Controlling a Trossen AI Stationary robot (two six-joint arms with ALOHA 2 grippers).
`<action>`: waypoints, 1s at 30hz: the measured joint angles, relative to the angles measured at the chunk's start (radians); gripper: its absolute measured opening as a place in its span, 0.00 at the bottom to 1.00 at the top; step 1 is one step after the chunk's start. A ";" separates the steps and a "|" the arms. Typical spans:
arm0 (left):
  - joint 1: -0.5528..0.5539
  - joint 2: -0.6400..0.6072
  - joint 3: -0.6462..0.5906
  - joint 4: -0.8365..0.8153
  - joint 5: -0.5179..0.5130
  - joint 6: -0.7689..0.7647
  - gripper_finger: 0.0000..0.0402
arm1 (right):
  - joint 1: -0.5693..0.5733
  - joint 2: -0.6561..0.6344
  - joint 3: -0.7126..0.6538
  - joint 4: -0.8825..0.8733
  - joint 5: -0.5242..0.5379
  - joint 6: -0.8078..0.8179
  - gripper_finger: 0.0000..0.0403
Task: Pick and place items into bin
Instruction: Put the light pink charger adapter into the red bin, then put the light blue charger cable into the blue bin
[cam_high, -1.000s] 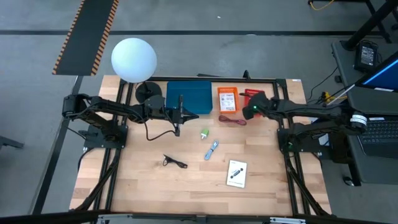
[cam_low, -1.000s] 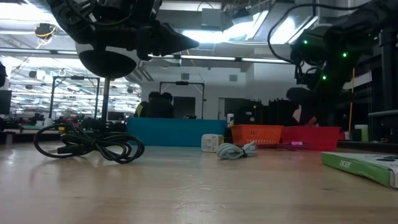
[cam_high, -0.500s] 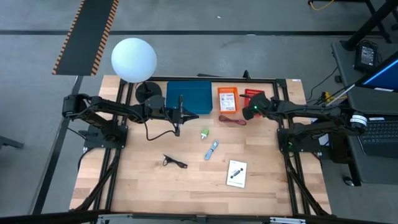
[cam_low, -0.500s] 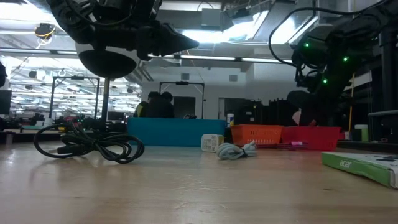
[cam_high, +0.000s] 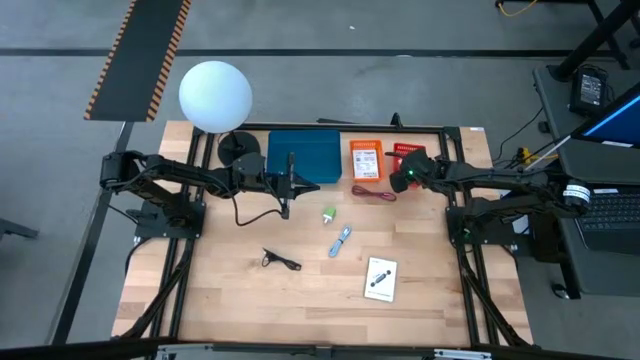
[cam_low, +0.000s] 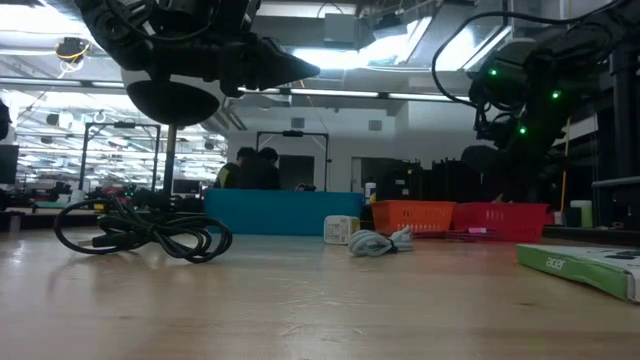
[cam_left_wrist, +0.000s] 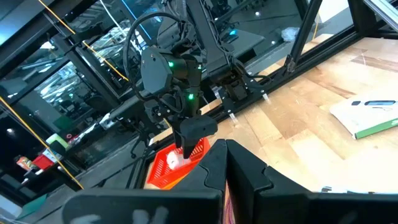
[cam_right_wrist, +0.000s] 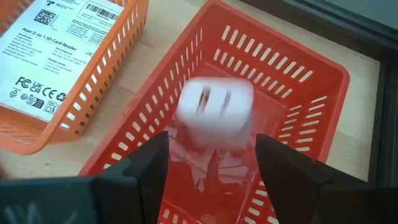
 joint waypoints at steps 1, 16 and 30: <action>0.000 0.000 0.000 0.000 0.000 0.000 0.01 | 0.000 0.000 0.000 0.000 0.000 0.000 0.54; 0.000 0.000 0.000 -0.008 0.000 0.000 0.01 | 0.005 -0.004 0.000 0.063 0.001 -0.102 0.55; 0.000 0.000 0.000 -0.047 -0.076 0.007 0.01 | 0.011 -0.003 0.085 0.229 -0.059 -0.231 0.55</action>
